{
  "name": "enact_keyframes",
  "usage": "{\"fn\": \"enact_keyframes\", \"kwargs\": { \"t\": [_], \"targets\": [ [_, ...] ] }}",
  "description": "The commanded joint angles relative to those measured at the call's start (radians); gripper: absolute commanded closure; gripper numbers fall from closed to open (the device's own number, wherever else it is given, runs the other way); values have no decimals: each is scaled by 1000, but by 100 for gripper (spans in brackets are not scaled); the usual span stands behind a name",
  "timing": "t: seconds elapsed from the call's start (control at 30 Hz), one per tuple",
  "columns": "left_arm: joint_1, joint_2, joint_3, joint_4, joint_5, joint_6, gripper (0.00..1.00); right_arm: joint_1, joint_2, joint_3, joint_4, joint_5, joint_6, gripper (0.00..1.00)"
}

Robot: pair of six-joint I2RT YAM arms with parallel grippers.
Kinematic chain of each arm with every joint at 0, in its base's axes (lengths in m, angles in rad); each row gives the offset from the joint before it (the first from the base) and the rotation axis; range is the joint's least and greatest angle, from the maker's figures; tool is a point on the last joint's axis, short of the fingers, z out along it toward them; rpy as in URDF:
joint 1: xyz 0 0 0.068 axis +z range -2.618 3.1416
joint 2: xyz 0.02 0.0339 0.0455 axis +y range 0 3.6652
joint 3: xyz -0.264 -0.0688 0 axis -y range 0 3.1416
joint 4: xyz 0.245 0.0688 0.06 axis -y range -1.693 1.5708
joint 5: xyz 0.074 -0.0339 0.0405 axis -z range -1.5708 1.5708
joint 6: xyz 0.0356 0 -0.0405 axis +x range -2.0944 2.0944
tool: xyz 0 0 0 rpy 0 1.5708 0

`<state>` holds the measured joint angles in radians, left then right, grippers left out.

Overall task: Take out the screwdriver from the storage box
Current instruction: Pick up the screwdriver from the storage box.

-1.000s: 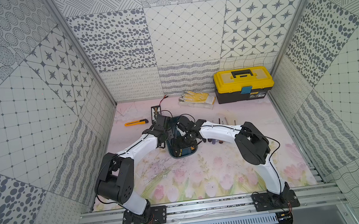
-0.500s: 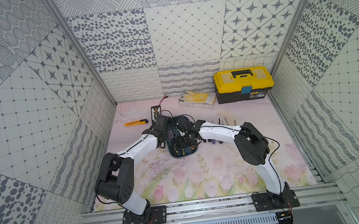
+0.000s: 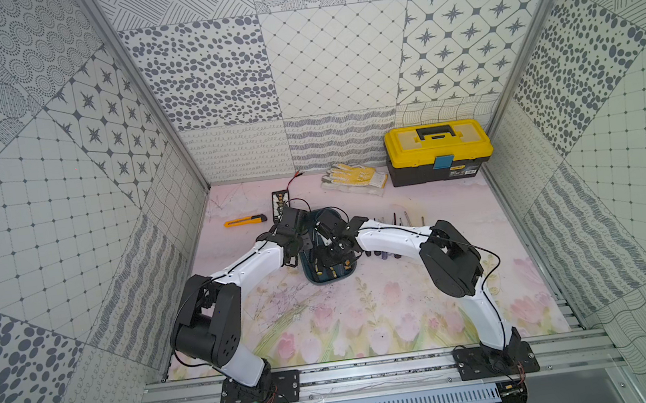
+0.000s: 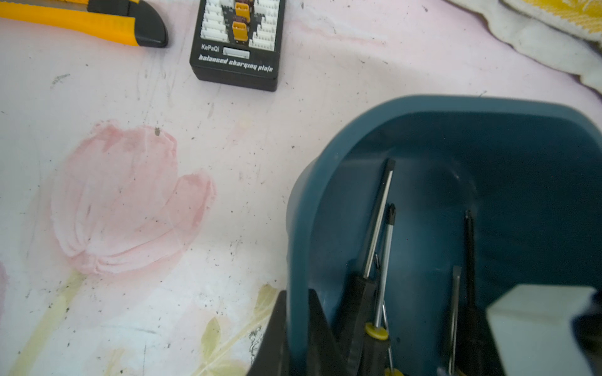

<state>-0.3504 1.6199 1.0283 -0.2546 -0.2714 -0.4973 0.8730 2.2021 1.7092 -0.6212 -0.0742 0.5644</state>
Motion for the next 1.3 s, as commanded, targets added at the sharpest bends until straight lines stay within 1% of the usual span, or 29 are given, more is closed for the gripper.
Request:
{"fn": "enact_keyframes", "kwargs": {
  "t": [0.0, 0.33, 0.5, 0.6, 0.67, 0.77, 1.03, 1.27],
  "targets": [
    [2, -7, 7, 53, -5, 2, 100, -3, 22, -24, -55, 40, -15, 100],
    [2, -7, 4, 53, -6, 1, 100, -5, -126, -132, 134, 46, -4, 100],
    [2, -8, 4, 51, -6, 3, 100, -8, -156, -135, 152, 57, -13, 100],
    [2, -8, 5, 51, -6, 3, 100, -12, -155, -132, 155, 37, -21, 100],
    [2, -8, 5, 53, -5, 2, 100, -15, -136, -117, 153, 0, -32, 100],
    [2, -7, 4, 52, -5, 2, 100, -17, -128, -119, 152, -6, -18, 100],
    [2, -4, 7, 52, -5, 2, 100, -25, -199, -145, 177, 47, -39, 100],
    [2, -5, 6, 52, -6, 3, 100, -59, -272, -158, 192, 57, -61, 100]
  ]
}}
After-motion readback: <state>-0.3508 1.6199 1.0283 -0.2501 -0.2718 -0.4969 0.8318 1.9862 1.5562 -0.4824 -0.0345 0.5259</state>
